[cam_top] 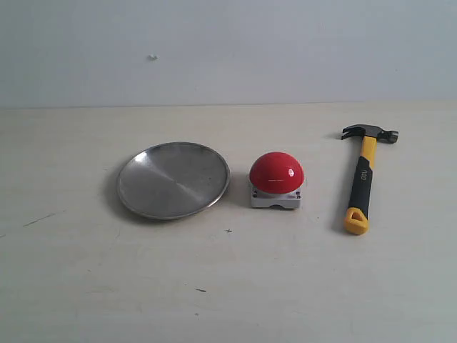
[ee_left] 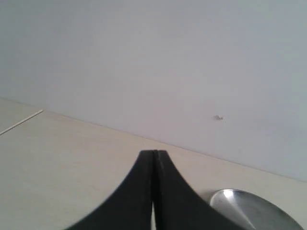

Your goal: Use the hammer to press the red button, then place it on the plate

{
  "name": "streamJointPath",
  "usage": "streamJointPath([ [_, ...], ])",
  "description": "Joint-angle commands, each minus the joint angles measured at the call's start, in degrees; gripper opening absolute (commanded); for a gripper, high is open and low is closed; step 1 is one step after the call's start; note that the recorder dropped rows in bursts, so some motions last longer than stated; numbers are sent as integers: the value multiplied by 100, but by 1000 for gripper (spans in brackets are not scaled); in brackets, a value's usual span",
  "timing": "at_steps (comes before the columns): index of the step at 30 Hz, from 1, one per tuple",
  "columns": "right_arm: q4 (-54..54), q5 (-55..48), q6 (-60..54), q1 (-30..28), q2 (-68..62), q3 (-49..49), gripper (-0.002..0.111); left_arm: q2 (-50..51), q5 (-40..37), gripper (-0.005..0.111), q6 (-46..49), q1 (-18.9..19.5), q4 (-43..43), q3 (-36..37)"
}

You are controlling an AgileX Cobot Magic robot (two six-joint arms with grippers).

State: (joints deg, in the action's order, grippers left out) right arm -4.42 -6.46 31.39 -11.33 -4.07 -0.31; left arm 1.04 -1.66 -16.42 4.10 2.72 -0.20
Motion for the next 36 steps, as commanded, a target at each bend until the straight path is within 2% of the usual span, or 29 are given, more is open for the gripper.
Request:
streamJointPath([
  [1,8,1486,30,-34,3,31,0,-27,166,0,-39,-135,-3,20],
  [10,-6,2699,-29,-34,3,31,0,-27,134,0,-65,-216,-13,20],
  [13,442,3187,-29,-34,3,31,0,-27,11,0,-51,-216,-13,20],
  [14,990,3213,-29,-34,-41,31,0,-27,11,0,-39,-216,-13,20],
  [16,1636,3072,-751,-34,-370,-367,0,-27,11,0,-39,-216,-13,20],
  [20,1630,2437,-1688,-34,-1271,-1333,0,-27,11,0,-39,-216,-13,20],
  [26,790,2163,-1961,-34,-2880,-2667,0,-27,11,0,-39,-216,-13,20],
  [30,905,2300,-2090,-34,-3558,-3220,0,-27,11,0,-40,-216,-13,20],
  [36,828,-61,-2750,-34,-5646,-5296,0,-27,11,0,-40,-216,-13,20],
])
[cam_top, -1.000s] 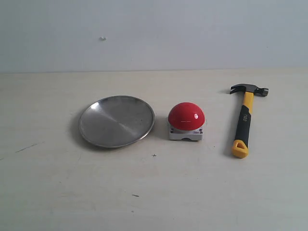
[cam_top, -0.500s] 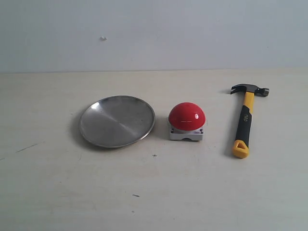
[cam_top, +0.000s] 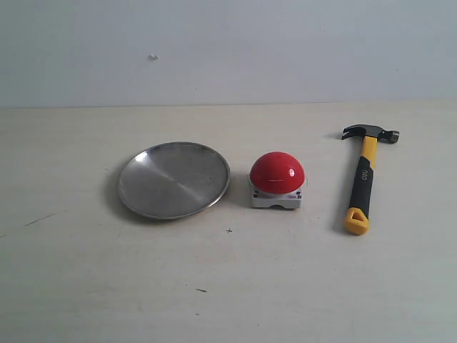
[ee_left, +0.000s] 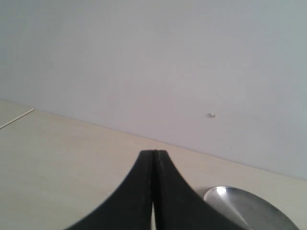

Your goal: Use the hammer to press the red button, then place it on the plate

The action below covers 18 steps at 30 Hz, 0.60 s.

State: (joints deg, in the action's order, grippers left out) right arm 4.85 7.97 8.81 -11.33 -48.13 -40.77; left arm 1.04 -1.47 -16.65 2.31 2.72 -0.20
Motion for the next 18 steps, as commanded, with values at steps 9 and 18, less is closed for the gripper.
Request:
streamJointPath([
  [9,-1479,-5492,11,-34,-4039,-4654,0,-27,-7,0,-5,-38,-13,20],
  [18,-1029,-6496,340,-34,-6204,-5937,1,-27,-7,0,-5,-38,-2,20],
])
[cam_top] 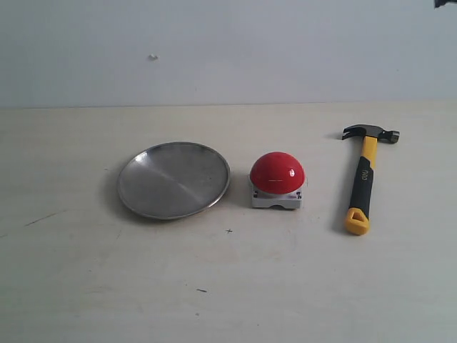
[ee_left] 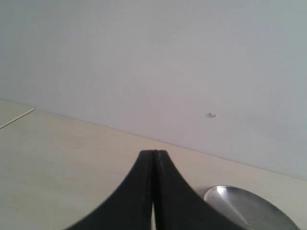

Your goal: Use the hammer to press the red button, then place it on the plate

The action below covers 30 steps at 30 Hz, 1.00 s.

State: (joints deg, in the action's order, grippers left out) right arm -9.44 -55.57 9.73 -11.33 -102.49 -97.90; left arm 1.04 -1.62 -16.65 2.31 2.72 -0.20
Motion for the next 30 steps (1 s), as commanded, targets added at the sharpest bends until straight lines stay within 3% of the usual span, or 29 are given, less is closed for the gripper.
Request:
streamJointPath([
  [1,657,-143,247,-34,-1004,-292,3,-27,7,0,-5,-38,-2,20],
  [5,1350,-122,233,55,-1807,-605,18,-27,7,0,-5,-38,-2,20],
  [10,1340,347,244,361,-2556,-876,40,-27,7,0,-5,-74,-2,20],
  [18,1976,1004,244,534,-2926,-876,42,-27,7,0,-5,-74,-2,20],
  [25,321,319,1602,534,-2926,-1357,61,-27,7,0,-5,-74,-2,20],
  [30,249,254,1813,534,-2981,-1405,63,-27,7,0,-5,-74,-2,20],
])
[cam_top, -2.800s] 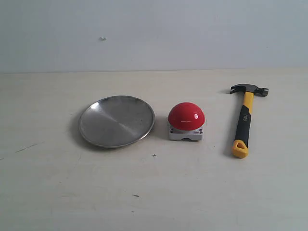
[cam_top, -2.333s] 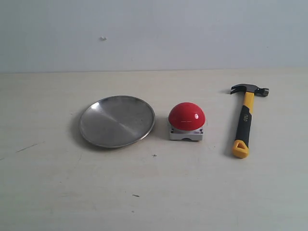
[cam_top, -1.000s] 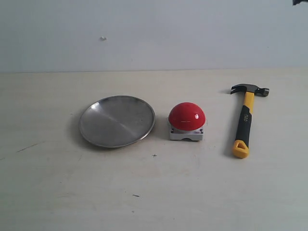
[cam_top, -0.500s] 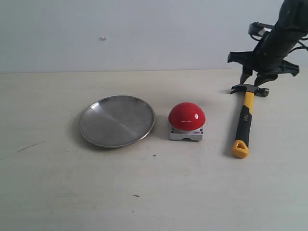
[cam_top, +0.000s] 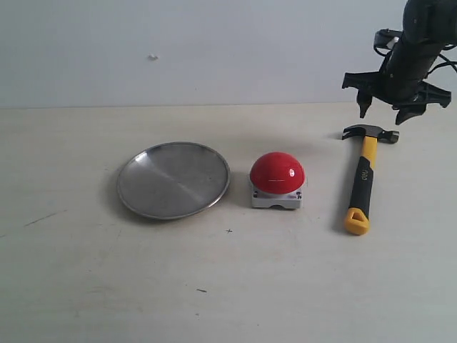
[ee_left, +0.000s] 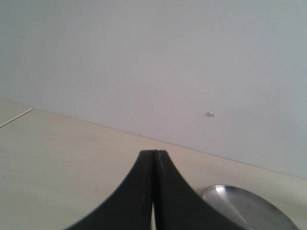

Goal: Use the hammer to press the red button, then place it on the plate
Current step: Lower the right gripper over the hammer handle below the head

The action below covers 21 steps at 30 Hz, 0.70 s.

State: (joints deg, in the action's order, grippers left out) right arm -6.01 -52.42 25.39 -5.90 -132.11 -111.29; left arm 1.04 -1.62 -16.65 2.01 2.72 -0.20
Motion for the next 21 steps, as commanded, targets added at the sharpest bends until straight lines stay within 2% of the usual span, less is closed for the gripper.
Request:
streamJointPath([
  [1,10,-50,289,-9,-65,-67,63,-27,7,0,-5,-44,-2,20],
  [17,254,317,288,-39,-425,-90,63,-27,7,0,-5,-44,-2,20],
  [21,255,-58,288,-72,-678,-401,63,-27,7,0,-5,-44,-2,20],
])
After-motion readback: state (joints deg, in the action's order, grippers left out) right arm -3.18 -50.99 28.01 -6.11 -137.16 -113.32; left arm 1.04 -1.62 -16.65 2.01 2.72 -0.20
